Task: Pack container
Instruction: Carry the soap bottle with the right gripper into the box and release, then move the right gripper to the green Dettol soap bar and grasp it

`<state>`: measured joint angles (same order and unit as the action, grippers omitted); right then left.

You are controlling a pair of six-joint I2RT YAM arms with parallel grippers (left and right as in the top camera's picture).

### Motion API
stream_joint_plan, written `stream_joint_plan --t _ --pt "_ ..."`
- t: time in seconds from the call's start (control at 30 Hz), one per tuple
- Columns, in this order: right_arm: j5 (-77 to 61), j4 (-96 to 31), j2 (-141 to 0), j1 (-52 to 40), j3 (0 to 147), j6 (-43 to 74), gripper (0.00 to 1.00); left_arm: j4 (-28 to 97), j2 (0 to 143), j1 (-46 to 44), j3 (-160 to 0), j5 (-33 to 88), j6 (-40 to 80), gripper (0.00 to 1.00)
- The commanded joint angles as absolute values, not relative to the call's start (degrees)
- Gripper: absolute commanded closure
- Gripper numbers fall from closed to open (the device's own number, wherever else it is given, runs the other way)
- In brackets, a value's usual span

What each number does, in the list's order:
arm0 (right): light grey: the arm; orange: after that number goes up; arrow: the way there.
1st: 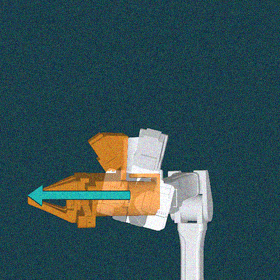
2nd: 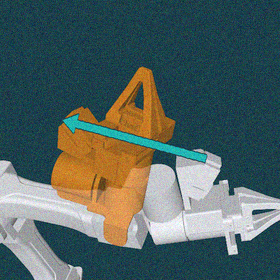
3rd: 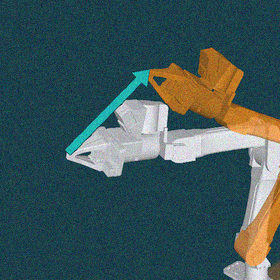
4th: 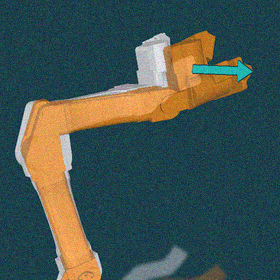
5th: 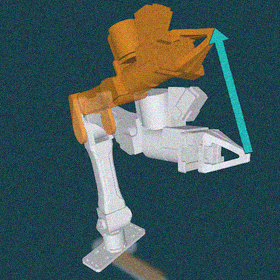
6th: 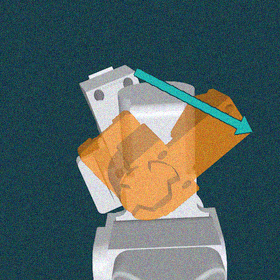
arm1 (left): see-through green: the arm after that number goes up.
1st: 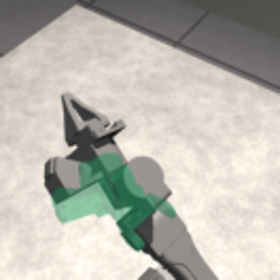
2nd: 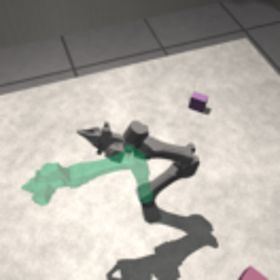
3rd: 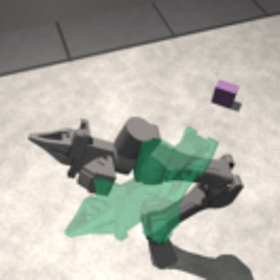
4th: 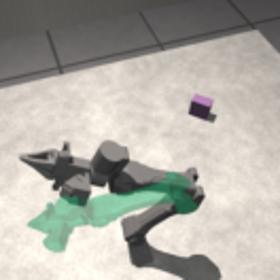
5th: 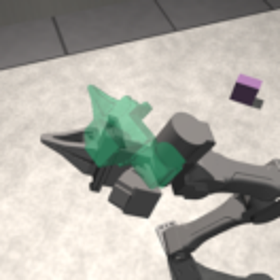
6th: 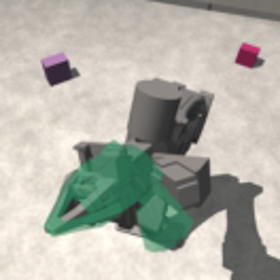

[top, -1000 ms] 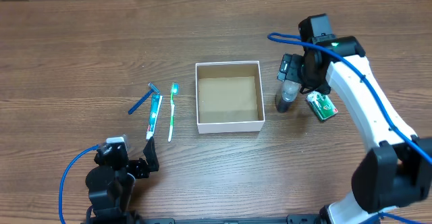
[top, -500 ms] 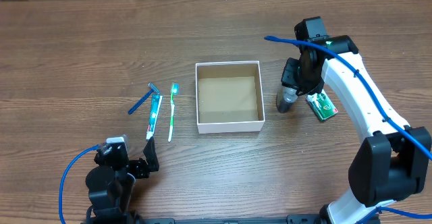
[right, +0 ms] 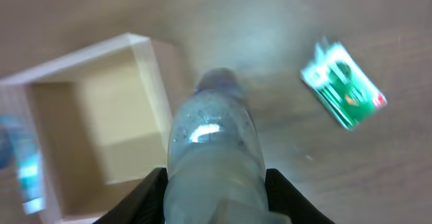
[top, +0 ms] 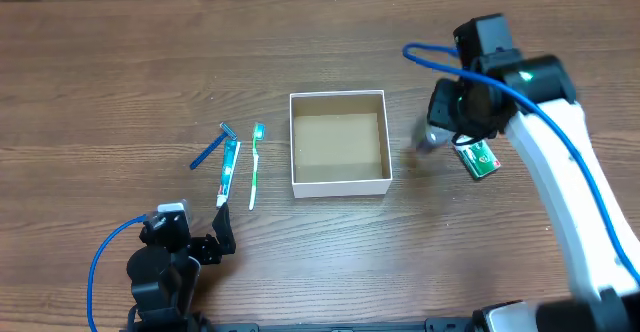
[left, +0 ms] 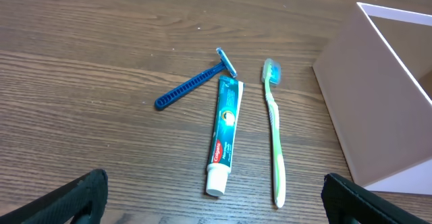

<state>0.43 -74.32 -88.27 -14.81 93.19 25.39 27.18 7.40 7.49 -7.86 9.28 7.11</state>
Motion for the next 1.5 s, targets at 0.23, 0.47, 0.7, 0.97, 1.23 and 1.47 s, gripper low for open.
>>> stream_joint_plan --t 0.23,0.47,0.7,0.97,1.23,1.47 --pt "0.4 -65.8 -90.4 -28.6 94.1 25.3 0.73 27.1 7.0 7.1 -7.7 10.0 7.7 0.00" --pt "7.7 -60.7 -104.2 -28.4 94.1 27.0 0.71 27.1 7.0 7.1 -7.7 10.0 7.7 0.00" --pt "7.5 -57.6 -106.1 -28.4 94.8 27.0 0.19 27.1 7.0 7.1 -7.7 10.0 7.7 0.00" --pt "7.9 -69.7 -91.7 -26.6 96.1 28.6 0.00 27.1 7.0 7.1 -7.7 10.0 7.7 0.00" --pt "7.7 -73.5 -89.6 -7.7 92.7 16.8 0.00 27.1 7.0 7.1 -7.7 10.0 7.7 0.00" --pt "6.4 -63.9 -98.7 2.2 81.2 10.1 0.00 27.1 7.0 7.1 -7.7 10.0 7.7 0.00"
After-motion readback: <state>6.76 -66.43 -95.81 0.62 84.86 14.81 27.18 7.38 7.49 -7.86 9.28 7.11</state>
